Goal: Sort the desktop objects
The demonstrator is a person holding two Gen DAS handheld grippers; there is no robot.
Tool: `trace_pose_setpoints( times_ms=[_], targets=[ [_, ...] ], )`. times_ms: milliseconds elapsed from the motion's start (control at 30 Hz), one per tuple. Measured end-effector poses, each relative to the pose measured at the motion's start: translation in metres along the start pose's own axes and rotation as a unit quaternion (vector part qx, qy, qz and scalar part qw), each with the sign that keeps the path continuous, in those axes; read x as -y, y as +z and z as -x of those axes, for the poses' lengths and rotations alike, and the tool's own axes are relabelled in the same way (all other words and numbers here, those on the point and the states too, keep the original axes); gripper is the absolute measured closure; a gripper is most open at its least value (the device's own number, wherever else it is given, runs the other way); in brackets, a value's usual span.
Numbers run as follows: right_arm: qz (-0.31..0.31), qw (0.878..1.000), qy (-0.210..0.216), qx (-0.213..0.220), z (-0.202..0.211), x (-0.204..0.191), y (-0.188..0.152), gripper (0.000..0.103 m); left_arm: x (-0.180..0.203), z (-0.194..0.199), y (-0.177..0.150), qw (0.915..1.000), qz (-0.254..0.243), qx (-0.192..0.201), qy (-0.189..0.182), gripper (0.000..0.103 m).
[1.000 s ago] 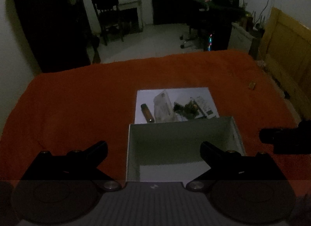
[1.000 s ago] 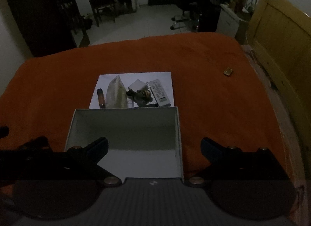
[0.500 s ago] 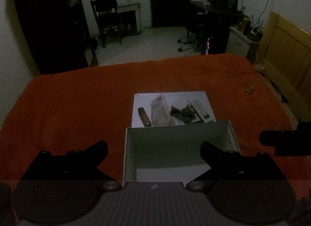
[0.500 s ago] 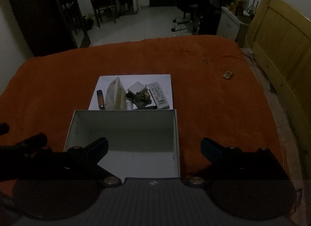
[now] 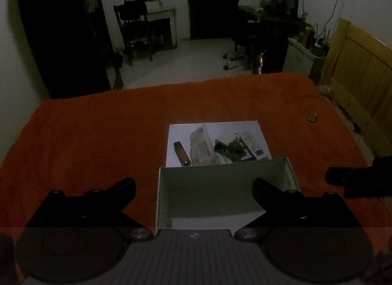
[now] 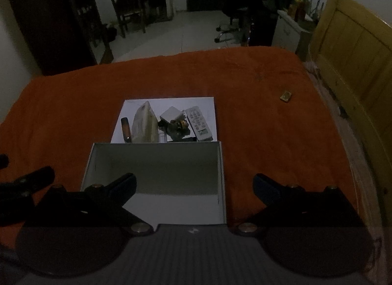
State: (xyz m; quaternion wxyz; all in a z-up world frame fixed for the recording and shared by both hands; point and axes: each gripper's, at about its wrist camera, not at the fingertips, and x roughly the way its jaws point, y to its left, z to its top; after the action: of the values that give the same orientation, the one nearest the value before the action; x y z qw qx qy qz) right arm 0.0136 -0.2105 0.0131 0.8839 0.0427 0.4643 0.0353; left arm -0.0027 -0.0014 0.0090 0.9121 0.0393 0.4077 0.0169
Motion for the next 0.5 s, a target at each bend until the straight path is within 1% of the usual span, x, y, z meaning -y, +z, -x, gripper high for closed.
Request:
trace_pose_setpoints(
  times_ms=[100, 400, 500],
  targets=[
    [-0.001, 1.0, 0.001, -0.002, -0.0019, -0.0006, -0.0015, 0.0, 0.0011, -0.0019, 0.0005, 1.0, -0.001, -0.006, 0.001, 0.0],
    [-0.004, 1.0, 0.006, -0.001, 0.0013, 0.0059, 0.0003, 0.0, 0.0074, -0.0026, 0.0027, 1.0, -0.005, -0.006, -0.002, 0.0],
    [-0.003, 1.0, 0.006, -0.003, 0.0022, 0.0075, 0.0005, 0.0, 0.0008, -0.0011, 0.0007, 1.0, -0.009, -0.002, 0.002, 0.0]
  ],
)
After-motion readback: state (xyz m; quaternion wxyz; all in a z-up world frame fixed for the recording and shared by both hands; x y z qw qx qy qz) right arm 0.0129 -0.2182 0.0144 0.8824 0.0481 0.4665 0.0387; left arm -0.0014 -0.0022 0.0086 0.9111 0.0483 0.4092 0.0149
